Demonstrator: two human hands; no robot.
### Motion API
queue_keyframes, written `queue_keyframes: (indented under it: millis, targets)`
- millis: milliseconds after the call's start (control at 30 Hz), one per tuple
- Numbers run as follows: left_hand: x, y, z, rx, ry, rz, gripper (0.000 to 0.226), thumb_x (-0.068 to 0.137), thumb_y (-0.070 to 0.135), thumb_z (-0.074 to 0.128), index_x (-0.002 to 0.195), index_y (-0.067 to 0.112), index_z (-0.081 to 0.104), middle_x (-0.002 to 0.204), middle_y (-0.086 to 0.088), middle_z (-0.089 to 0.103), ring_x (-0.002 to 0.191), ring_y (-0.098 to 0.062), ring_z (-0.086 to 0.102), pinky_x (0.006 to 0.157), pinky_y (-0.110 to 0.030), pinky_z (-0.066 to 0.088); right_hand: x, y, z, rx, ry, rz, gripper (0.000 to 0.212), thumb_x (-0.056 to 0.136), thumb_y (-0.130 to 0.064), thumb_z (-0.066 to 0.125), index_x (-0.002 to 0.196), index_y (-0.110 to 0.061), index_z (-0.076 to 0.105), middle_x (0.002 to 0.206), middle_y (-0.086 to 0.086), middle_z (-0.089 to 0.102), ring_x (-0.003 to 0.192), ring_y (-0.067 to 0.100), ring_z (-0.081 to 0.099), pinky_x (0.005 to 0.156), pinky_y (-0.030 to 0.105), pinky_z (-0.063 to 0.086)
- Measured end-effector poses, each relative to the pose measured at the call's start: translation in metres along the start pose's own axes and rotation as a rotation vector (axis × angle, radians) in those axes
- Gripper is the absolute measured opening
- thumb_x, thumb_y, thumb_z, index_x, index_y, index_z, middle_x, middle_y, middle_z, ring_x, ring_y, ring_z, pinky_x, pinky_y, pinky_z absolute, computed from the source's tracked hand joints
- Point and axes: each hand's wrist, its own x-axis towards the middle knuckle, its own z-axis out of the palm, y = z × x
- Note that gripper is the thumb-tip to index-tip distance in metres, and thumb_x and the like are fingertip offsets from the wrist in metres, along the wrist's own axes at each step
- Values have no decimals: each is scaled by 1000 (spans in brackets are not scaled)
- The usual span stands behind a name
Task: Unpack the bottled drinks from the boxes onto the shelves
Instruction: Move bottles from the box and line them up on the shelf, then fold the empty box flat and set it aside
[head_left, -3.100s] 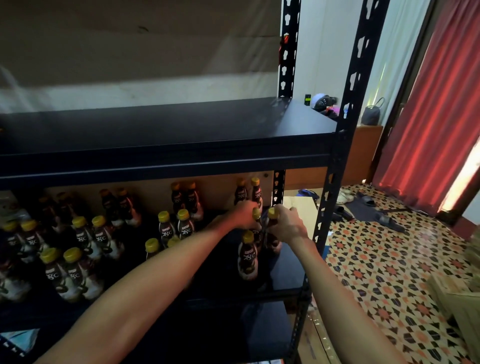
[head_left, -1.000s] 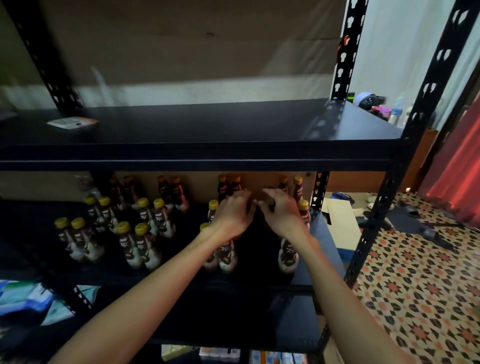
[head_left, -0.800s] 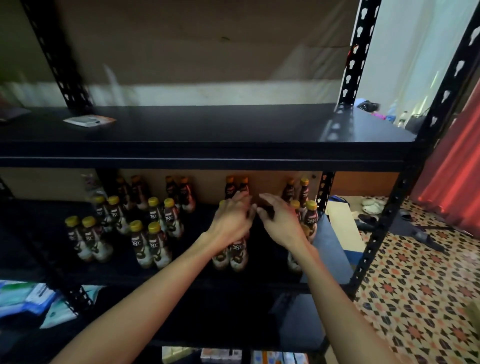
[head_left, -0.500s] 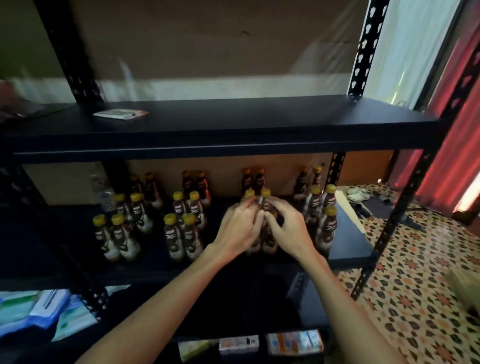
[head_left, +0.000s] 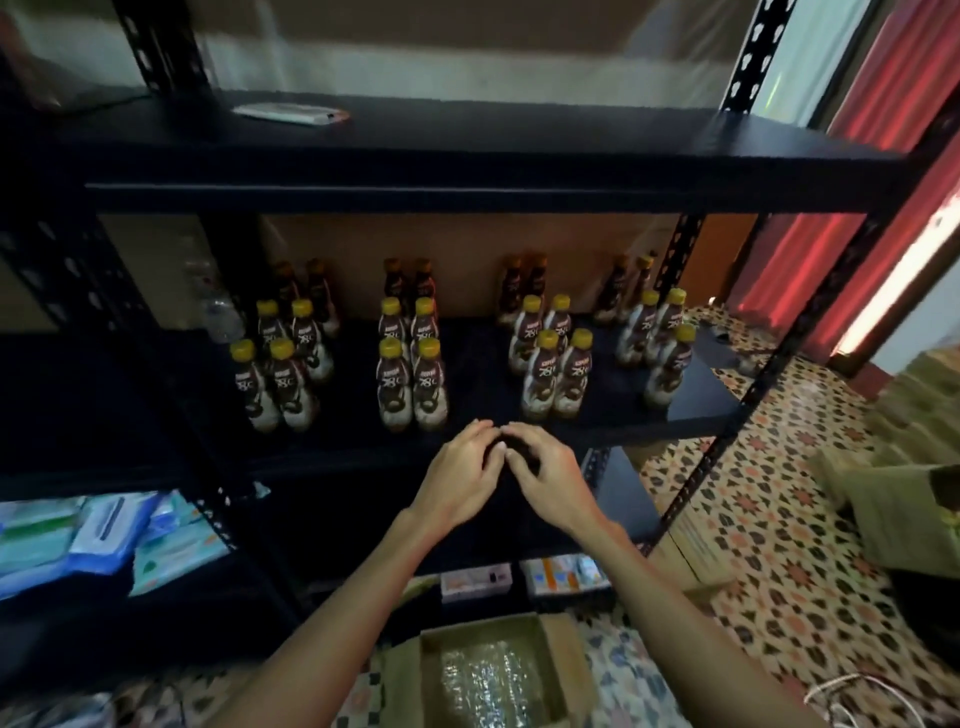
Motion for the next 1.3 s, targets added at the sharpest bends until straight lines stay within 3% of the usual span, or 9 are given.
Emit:
queue_keyframes:
  millis: [133,300,467,633,700,833,1000,1133,1300]
  targets:
    - [-26,-19,59,-32,-40,-149,37,104,27,46,129,7,63,141,-10,55,132,-23,50,110,-35,40,-37,42,16,-25,-177,80,35,97,-14,61,133,-14,63,128,-1,65,116,5,59,101,18,45]
    - [-66,-46,139,-107,-232,-377,37,102,36,43,119,15,67,124,-2,64,113,-22,62,98,-37,48,-89,106,42,-34,-381,266,37,95,-7,61,131,-11,64,123,4,66,113,19,63,94,16,41]
    - [-103,-85,195,-133,-374,-544,34,104,30,45,129,17,64,128,-5,66,115,-23,62,98,-34,49,-130,163,84,-31,-546,382,36,95,-6,59,131,-12,64,126,7,67,115,22,63,97,24,43]
    - [-143,-162,264,-151,-497,-736,28,103,25,44,114,13,67,106,-12,71,90,-34,67,79,-38,54,-176,238,145,-24,-642,602,33,100,-9,58,132,-8,63,134,12,63,123,29,60,105,31,44]
    - [-163,-196,295,-121,-559,-794,25,102,26,43,102,16,65,102,-7,69,89,-31,66,78,-37,54,-196,272,172,-26,-656,698,33,100,-8,57,132,-8,63,134,11,63,126,29,59,107,34,44]
    - [-203,-257,348,-78,-621,-867,29,104,20,41,103,6,66,96,-4,63,80,-17,57,66,-29,46,-244,351,227,-103,-741,879,38,100,-16,57,137,-5,58,139,18,58,130,35,52,109,38,39]
    - [-253,-334,409,-14,-690,-977,25,101,19,44,92,10,65,98,-11,69,82,-24,60,73,-32,47,-295,437,281,-126,-774,1028,31,99,-16,58,126,-3,66,127,19,65,119,34,60,97,33,46]
    - [-272,-373,444,18,-710,-1009,30,102,20,44,109,7,69,111,-16,68,91,-28,63,73,-29,42,-312,487,309,-106,-729,1057,23,96,-9,60,115,-8,73,112,16,72,101,30,67,84,24,45]
    - [-281,-418,492,-3,-681,-1183,37,105,25,40,120,5,67,123,-18,66,112,-35,62,85,-31,45,-317,548,340,-111,-649,1172,19,98,-19,61,111,-16,73,118,13,69,109,31,65,89,26,46]
